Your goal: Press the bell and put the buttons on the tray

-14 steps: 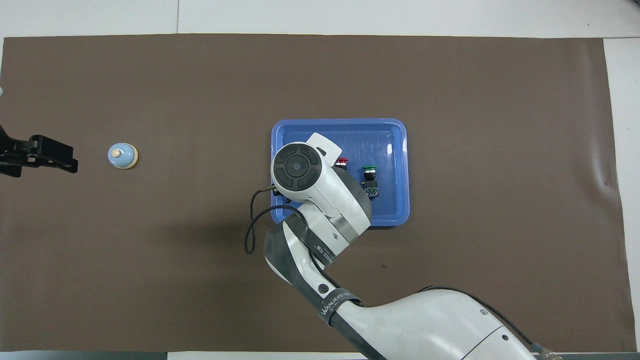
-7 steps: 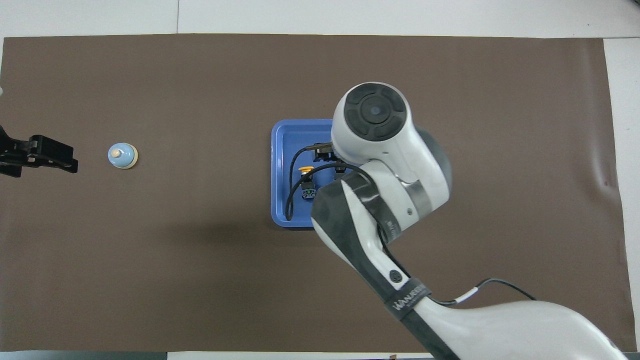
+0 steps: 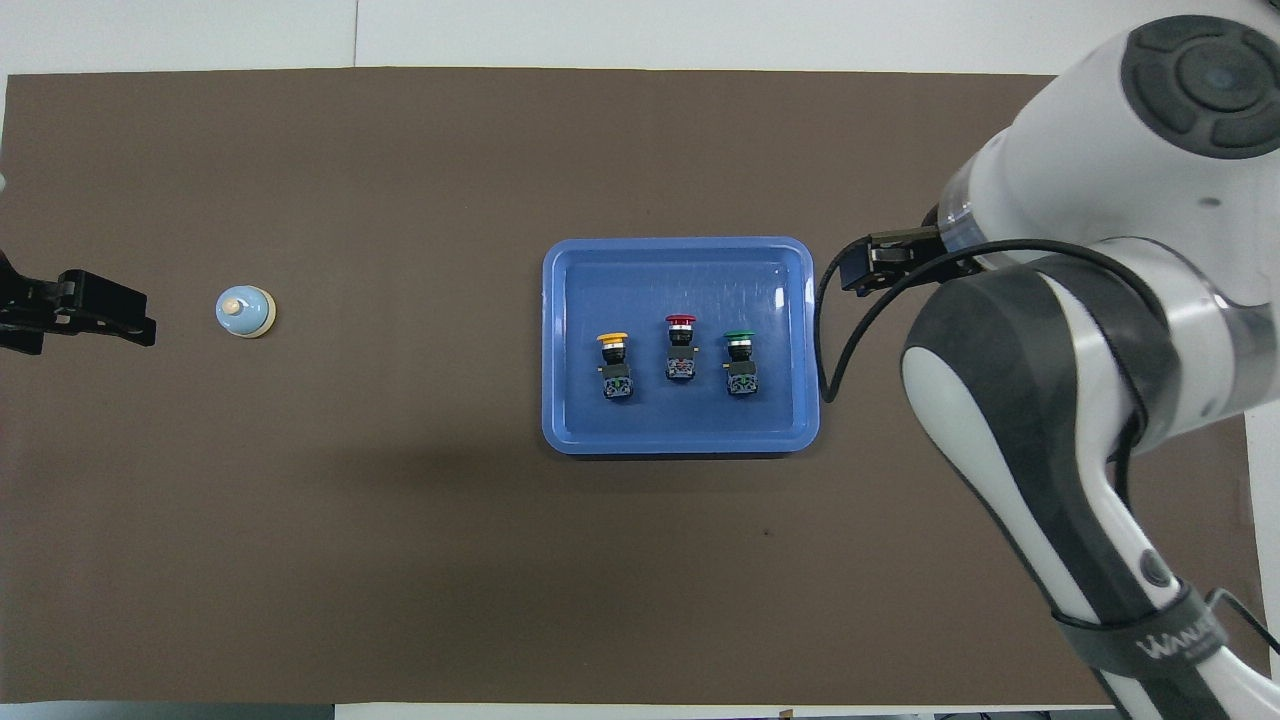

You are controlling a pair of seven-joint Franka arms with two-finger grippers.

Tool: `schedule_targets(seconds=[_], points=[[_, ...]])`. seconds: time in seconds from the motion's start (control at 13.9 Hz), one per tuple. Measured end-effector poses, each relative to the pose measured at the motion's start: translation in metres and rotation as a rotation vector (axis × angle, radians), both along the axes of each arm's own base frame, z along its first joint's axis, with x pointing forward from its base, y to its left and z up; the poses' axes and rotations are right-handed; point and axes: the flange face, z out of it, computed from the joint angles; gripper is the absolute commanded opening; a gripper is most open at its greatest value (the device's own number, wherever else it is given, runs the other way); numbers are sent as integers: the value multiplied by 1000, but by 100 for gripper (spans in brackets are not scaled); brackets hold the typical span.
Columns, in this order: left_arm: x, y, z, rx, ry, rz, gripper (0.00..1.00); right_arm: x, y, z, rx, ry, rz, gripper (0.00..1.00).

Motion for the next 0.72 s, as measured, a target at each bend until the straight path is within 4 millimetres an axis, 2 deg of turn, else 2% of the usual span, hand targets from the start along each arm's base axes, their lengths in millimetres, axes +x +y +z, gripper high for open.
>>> schedule_targets(seconds=[0.22, 0.5, 0.72], points=[[0, 0, 0, 0, 0, 0, 100, -18, -26, 21, -7, 34, -10, 100], [0, 0, 0, 0, -1, 1, 100, -38, -56, 23, -8, 52, -32, 100], [0, 1, 0, 0, -1, 1, 100, -38, -86, 33, 4, 19, -73, 100]])
